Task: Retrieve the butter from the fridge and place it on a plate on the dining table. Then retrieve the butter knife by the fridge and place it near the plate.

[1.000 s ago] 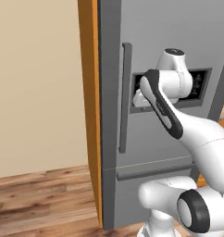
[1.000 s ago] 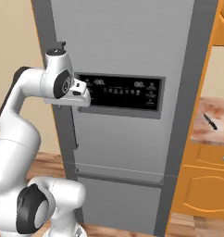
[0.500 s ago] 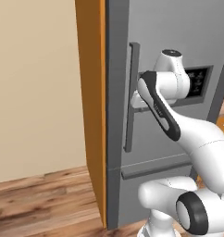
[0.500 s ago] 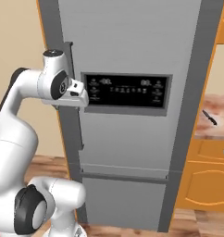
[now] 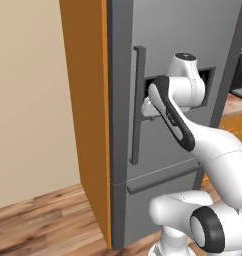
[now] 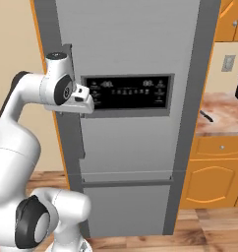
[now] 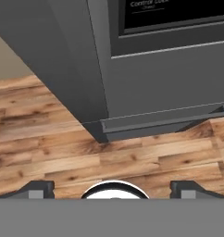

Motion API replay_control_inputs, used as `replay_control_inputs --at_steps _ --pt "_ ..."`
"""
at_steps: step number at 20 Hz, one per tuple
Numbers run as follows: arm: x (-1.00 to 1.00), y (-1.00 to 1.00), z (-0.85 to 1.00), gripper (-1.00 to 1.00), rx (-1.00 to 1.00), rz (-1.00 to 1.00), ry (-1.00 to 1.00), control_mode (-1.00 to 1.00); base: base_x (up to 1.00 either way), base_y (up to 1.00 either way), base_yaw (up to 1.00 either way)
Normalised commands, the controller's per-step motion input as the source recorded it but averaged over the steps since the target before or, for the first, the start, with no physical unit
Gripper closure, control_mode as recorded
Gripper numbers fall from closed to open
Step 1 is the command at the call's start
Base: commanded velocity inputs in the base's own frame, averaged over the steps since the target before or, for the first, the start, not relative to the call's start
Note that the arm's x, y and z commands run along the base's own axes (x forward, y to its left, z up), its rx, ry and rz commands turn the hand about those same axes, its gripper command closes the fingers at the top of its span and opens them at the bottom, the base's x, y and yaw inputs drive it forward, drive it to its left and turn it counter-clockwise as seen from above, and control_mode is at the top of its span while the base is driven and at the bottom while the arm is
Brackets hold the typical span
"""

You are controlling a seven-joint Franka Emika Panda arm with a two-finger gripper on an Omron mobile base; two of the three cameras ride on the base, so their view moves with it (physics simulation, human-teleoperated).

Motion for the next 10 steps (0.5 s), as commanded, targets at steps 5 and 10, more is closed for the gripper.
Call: replay_control_inputs --at_steps 5,10 --pt "-0.02 0.05 -0.05 -1.0 0.0 -0.02 0.0 -1.0 -0.11 0.29 -0.12" --pt "0.26 0.25 -0.17 -1.0 0.05 0.0 -0.13 -1.0 0.0 0.0 0.0"
